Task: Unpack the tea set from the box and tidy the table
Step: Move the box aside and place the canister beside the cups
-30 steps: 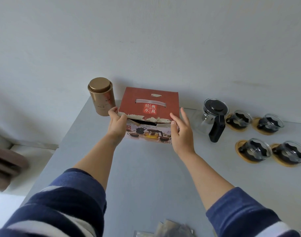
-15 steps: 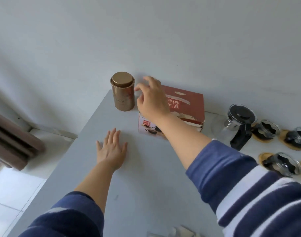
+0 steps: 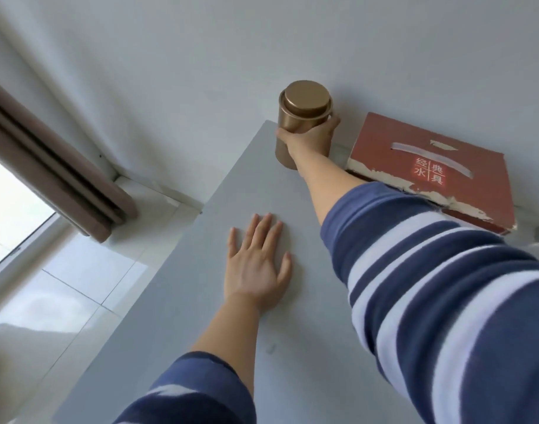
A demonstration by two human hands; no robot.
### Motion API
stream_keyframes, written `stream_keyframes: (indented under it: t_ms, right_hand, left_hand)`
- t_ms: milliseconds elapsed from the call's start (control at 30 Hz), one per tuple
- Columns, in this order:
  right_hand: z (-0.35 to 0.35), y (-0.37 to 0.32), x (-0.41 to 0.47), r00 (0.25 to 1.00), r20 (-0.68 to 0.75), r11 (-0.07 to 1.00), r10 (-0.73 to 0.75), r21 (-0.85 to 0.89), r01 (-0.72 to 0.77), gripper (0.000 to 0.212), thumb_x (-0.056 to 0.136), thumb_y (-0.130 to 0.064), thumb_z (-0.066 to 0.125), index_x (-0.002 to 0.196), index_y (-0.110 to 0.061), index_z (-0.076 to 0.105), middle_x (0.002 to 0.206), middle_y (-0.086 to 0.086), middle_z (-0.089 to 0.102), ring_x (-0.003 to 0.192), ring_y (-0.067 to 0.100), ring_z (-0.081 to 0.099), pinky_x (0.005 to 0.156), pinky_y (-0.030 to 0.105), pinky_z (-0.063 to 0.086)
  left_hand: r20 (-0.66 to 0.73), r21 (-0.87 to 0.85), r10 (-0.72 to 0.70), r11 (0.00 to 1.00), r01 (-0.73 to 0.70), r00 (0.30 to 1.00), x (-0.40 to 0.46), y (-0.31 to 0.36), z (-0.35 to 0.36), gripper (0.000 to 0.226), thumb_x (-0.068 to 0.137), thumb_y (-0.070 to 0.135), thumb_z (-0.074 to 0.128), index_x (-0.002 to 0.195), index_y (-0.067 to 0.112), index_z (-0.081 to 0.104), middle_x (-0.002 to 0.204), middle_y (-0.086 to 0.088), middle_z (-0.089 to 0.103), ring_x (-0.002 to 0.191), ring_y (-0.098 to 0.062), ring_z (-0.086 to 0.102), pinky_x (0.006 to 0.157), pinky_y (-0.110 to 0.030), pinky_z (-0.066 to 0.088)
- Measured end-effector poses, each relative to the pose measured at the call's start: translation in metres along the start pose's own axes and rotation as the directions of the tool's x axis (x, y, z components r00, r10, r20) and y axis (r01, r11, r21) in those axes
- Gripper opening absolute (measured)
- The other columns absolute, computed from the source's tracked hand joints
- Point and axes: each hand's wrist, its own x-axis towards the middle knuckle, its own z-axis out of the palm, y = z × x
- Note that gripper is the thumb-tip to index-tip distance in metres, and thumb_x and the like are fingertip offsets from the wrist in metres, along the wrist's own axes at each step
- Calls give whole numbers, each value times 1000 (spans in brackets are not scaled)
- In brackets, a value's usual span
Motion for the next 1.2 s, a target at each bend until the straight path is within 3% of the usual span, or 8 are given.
stream_keyframes:
  t_ms: [67, 233, 433, 533, 633, 733, 867, 1200]
  right_hand:
    - [8, -2, -8, 998, -18, 998, -65, -4, 65, 100, 61, -26, 84, 140, -22, 24, 139, 2, 45, 124, 31, 48, 101, 46, 45]
    - [-5, -28, -37, 990, 34, 989, -139, 52, 137, 99, 59, -29, 85, 139, -24, 25, 133, 1, 51, 118, 28, 54, 98, 43, 47]
    - [-87, -77, -95, 957, 162, 959, -242, 188, 210, 94, 60, -29, 86, 135, -20, 30, 122, -3, 56, 104, 18, 58, 83, 33, 48]
    - [-156, -86, -113, 944, 187, 954, -272, 182, 238, 94, 62, -29, 87, 137, -20, 30, 121, -5, 55, 104, 15, 56, 82, 31, 46]
    - [-235, -82, -123, 939, 179, 954, -294, 117, 276, 95, 63, -29, 87, 139, -22, 30, 126, -5, 53, 106, 13, 52, 86, 32, 46]
    - [-318, -69, -127, 954, 88, 958, -285, 67, 280, 90, 64, -28, 86, 136, -23, 33, 125, -7, 54, 107, 13, 53, 87, 36, 47]
    - [-439, -38, -126, 969, -81, 970, -233, 49, 237, 88, 63, -28, 87, 134, -24, 34, 123, -9, 56, 104, 10, 55, 79, 32, 47]
    - [-687, 78, -92, 896, -441, 998, -58, -58, 37, 87, 65, -30, 84, 132, -23, 30, 117, -9, 51, 107, 16, 54, 95, 45, 48]
  left_hand:
    - [-11, -5, -1, 1000, 1, 1000, -1, -11, -3, 61, 94, 51, 26, 152, 32, 19, 163, 11, 8, 150, -10, -3, 121, -45, -5]
    - [-13, 4, -1, 1000, 2, 1000, -4, -10, -6, 60, 95, 51, 24, 152, 32, 20, 162, 11, 10, 150, -9, -1, 121, -44, -3]
    - [94, 63, -105, 993, 99, 990, -3, 23, -20, 56, 100, 42, 22, 152, 22, 19, 162, 5, 13, 150, -14, 1, 119, -49, -5]
    - [102, 165, 68, 983, -85, 992, -17, 67, -19, 54, 101, 41, 21, 148, 17, 30, 156, 4, 27, 150, -14, 8, 119, -47, -2]
    - [81, 113, 288, 949, -295, 954, -40, 135, -7, 47, 101, 37, 23, 141, 20, 41, 149, 5, 38, 145, -14, 22, 118, -41, 10]
    - [98, 13, 414, 909, -417, 905, -60, 215, 14, 44, 101, 35, 25, 137, 21, 44, 145, 5, 41, 140, -13, 29, 116, -38, 17]
    - [158, -55, 475, 880, -473, 866, -88, 313, 46, 45, 101, 36, 26, 142, 20, 39, 152, 4, 34, 146, -14, 20, 119, -40, 13]
    - [250, -12, 281, 958, -288, 926, -127, 445, 122, 59, 101, 36, 16, 155, 17, 3, 163, 3, -1, 150, -15, -10, 120, -50, -5]
